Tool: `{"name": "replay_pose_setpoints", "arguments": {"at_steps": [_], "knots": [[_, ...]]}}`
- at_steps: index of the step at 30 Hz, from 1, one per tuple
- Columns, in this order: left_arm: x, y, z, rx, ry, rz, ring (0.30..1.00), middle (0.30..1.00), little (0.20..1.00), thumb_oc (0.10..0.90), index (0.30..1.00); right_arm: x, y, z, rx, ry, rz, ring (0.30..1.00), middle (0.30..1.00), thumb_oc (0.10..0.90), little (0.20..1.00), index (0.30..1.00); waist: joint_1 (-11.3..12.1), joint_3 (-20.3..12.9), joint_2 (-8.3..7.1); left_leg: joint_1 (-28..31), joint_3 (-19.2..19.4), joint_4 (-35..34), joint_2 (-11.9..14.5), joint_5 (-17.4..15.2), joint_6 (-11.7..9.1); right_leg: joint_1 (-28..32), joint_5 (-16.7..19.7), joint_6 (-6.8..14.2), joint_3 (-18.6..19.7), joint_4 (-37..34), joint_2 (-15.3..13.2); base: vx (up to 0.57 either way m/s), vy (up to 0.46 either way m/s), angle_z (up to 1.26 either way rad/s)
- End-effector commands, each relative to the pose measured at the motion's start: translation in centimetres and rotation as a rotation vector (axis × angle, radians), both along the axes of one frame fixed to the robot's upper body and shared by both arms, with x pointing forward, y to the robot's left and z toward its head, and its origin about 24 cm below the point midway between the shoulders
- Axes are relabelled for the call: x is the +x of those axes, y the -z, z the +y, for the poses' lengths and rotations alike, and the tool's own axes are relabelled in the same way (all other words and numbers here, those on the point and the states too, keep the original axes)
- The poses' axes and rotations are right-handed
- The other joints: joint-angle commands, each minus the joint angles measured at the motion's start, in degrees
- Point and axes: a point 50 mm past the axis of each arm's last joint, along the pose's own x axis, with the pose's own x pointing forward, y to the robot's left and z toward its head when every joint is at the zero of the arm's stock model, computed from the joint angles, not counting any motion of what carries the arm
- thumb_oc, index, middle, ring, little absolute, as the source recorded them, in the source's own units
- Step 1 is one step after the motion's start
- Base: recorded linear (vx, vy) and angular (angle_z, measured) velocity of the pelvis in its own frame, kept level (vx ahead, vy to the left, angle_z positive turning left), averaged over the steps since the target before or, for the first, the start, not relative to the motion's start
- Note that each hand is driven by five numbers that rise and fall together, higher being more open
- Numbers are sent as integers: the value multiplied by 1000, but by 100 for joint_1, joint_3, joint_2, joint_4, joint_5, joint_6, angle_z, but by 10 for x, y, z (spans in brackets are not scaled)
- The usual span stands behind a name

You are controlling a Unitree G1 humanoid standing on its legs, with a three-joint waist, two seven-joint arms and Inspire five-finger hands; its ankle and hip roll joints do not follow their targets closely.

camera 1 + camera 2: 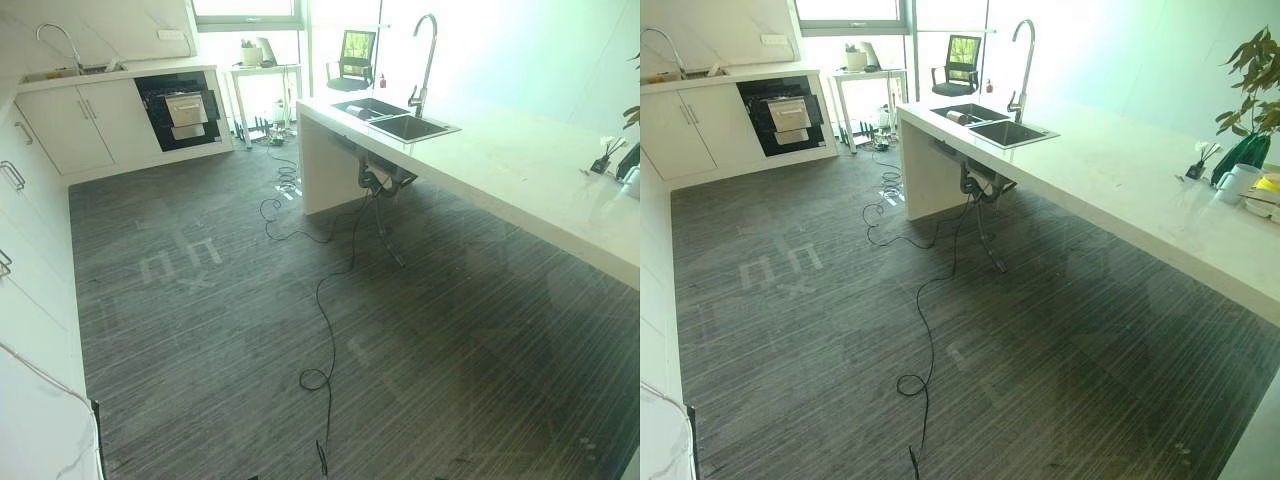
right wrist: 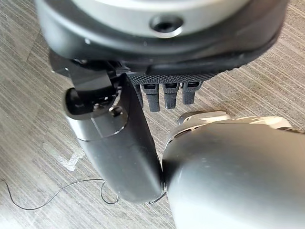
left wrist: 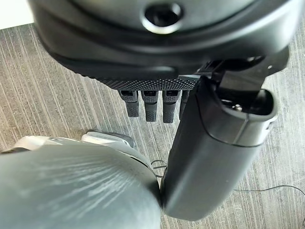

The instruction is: Place the dishes in the dishwasher.

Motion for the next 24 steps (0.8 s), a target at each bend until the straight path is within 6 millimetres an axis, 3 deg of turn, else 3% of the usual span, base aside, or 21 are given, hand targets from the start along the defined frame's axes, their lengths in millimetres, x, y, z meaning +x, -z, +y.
{"name": "replay_pose_setpoints", "arguments": {"at_steps": [1,18,21,22,24], "knots": [[8,-1,-4,-32,-11,-55,900,900,900,800,900,-16,2,-5,7,-10,63,900,900,800,900,900,-32,121,114,314,310,-41,360,-637,-461,255,-154,491,-257,-286,-81,0,0,0],[5,-1,-1,-32,-64,-59,900,900,900,800,900,-17,2,-4,28,10,53,900,900,800,900,900,-27,171,124,301,304,-41,404,-594,-516,241,-174,460,-291,-286,-35,-6,-13,0],[26,-6,1,-36,-88,-169,900,900,900,800,900,5,-3,-7,36,42,-76,900,900,800,900,900,-47,197,148,304,296,-41,417,-587,-522,251,-174,448,-271,-286,-26,42,-33,1],[55,-20,9,53,-26,-326,900,900,900,800,900,38,-14,-7,-9,-86,-246,900,900,800,900,900,-63,251,151,287,282,-41,423,-561,-526,235,-166,431,-245,-286,-12,15,-67,3],[83,-38,13,88,11,-476,900,900,900,800,900,65,-29,-7,-38,-158,-391,900,900,800,900,900,-45,297,134,254,265,-41,432,-532,-530,212,-148,422,-267,-286,-8,1,-86,3]]}}
